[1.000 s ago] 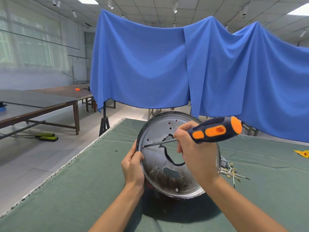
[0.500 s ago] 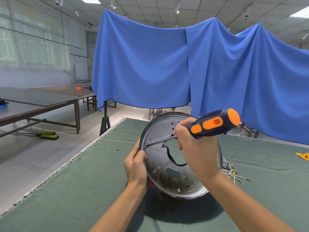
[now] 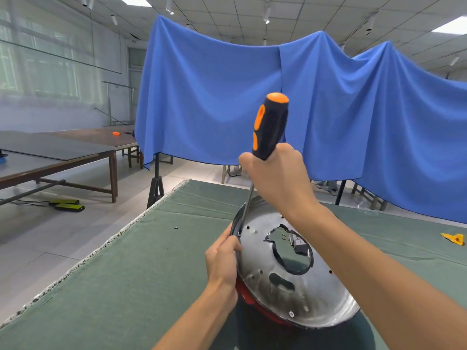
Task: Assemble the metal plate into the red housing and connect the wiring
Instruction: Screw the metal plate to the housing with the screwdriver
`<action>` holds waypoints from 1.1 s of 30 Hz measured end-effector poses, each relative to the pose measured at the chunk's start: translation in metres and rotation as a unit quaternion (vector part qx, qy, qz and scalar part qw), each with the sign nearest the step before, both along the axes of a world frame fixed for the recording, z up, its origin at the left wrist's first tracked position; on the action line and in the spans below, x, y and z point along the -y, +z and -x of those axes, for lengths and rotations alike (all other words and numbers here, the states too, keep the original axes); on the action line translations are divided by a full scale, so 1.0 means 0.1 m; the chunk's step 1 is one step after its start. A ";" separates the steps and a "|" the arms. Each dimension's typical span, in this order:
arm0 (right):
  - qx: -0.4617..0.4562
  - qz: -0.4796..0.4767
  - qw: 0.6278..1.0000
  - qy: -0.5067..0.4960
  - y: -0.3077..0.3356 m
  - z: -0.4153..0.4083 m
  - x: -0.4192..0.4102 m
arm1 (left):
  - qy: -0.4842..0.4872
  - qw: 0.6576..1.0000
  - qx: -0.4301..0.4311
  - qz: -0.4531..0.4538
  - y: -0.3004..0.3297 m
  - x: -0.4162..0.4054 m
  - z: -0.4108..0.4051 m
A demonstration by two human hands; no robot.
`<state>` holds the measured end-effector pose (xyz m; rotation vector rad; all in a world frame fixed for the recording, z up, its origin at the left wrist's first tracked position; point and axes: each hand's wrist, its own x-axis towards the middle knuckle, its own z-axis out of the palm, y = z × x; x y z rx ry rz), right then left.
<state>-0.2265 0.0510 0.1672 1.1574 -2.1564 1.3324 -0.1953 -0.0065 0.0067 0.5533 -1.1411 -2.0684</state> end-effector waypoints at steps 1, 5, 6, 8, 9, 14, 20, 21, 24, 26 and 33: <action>0.005 -0.018 1.000 -0.005 0.01 0.01 0.02 | -0.007 1.000 0.018 -0.006 0.01 -0.02 -0.01; 0.024 -0.085 0.996 -0.027 -0.02 0.05 0.07 | -0.042 0.993 0.100 -0.037 0.05 -0.12 -0.04; 0.030 -0.097 0.994 -0.031 -0.03 0.07 0.07 | -0.057 0.990 0.122 -0.040 0.06 -0.14 -0.06; 0.044 -0.118 0.991 -0.033 -0.06 0.13 0.07 | -0.074 0.985 0.151 -0.036 0.09 -0.17 -0.07; 0.054 -0.125 0.990 -0.035 -0.07 0.16 0.06 | -0.073 0.983 0.164 -0.028 0.09 -0.17 -0.07; 0.104 -0.123 0.986 -0.032 -0.08 0.31 0.01 | -0.065 0.976 0.199 0.058 0.07 -0.14 -0.04; 0.123 -0.104 0.987 -0.016 -0.11 0.40 -0.03 | -0.057 0.942 0.257 0.206 0.00 -0.02 -0.04; 0.126 -0.105 0.986 -0.013 -0.11 0.40 -0.04 | -0.051 0.932 0.274 0.234 0.00 -0.01 -0.04; 0.150 -0.117 0.982 0.000 -0.15 0.41 -0.06 | -0.017 0.872 0.342 0.349 -0.07 0.04 -0.03; 0.161 -0.115 0.980 0.008 -0.19 0.42 -0.08 | -0.001 0.857 0.358 0.369 -0.05 0.06 -0.03; 0.160 -0.105 0.982 -0.005 -0.23 0.49 -0.14 | 0.022 0.859 0.269 0.434 -0.05 0.03 -0.03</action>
